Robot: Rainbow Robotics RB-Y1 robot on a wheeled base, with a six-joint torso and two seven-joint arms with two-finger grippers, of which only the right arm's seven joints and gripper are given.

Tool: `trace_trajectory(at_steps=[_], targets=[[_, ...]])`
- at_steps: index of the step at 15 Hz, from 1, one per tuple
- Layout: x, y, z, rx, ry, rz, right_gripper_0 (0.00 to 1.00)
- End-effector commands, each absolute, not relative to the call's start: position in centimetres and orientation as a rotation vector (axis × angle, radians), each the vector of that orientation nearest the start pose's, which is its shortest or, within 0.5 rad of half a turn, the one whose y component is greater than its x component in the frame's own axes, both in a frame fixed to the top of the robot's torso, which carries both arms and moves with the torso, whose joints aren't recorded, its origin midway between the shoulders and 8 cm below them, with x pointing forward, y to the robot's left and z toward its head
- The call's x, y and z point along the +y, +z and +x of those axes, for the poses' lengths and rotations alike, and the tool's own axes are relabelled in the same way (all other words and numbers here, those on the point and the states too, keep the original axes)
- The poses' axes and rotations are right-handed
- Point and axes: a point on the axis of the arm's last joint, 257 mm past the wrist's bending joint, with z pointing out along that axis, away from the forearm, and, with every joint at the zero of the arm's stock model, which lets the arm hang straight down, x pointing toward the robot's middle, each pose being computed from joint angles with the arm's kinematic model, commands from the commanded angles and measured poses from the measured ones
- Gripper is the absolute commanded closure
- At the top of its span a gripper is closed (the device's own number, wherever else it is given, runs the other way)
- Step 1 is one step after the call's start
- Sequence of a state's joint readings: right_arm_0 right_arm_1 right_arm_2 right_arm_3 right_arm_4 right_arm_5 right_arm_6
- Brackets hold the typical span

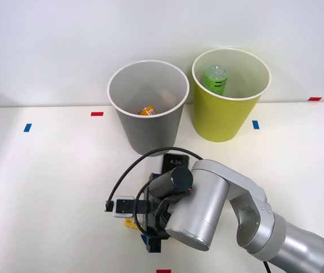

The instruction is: Put cans in the gray bin, plastic bottles in the light green bin

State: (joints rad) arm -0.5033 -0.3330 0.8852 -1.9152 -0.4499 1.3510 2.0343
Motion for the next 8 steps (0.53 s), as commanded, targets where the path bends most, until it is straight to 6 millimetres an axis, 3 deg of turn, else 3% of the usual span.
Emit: trace_trajectory(at_steps=[1,5,6,7,8], targets=[[5.90,-31.85,35.56,1.763,0.011,-1.892,0.00],[6.38,-32.37,36.17,1.752,0.009,-1.882,0.00],[6.31,-32.40,36.17,1.752,0.008,-1.884,0.08],[6.38,-32.37,36.17,1.749,0.008,-1.884,0.46],[6.45,-32.33,36.18,1.754,0.015,-1.875,1.00]])
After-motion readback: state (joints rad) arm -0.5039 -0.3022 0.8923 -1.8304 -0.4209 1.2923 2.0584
